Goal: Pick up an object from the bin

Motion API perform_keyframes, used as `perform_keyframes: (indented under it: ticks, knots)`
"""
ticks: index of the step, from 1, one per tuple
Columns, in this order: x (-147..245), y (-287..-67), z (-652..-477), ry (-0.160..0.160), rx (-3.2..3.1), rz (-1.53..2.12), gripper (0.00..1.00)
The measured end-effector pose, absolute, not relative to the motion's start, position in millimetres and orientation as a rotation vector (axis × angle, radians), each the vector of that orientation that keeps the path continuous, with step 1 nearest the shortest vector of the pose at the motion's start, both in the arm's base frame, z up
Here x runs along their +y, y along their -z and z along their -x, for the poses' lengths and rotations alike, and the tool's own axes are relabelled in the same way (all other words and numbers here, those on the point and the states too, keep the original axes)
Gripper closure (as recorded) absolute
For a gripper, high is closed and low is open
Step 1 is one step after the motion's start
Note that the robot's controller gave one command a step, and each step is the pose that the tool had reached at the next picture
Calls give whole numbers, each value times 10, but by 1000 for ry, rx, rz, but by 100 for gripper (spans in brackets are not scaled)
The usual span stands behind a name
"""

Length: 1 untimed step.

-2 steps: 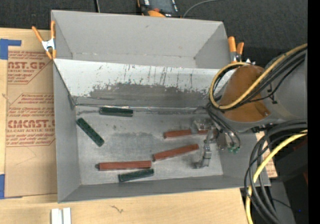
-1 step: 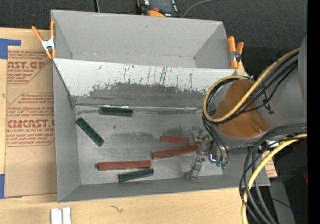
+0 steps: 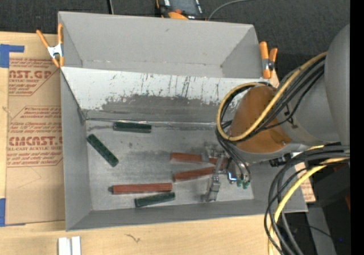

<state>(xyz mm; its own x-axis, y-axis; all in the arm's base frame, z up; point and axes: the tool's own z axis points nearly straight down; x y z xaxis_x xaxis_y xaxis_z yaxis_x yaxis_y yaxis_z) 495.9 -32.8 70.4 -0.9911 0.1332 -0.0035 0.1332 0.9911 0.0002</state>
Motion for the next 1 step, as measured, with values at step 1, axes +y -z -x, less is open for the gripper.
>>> perform_keyframes:
  ticks: [1]
  knots:
    - [-333,-737,-4987,1,3122,-209,100]
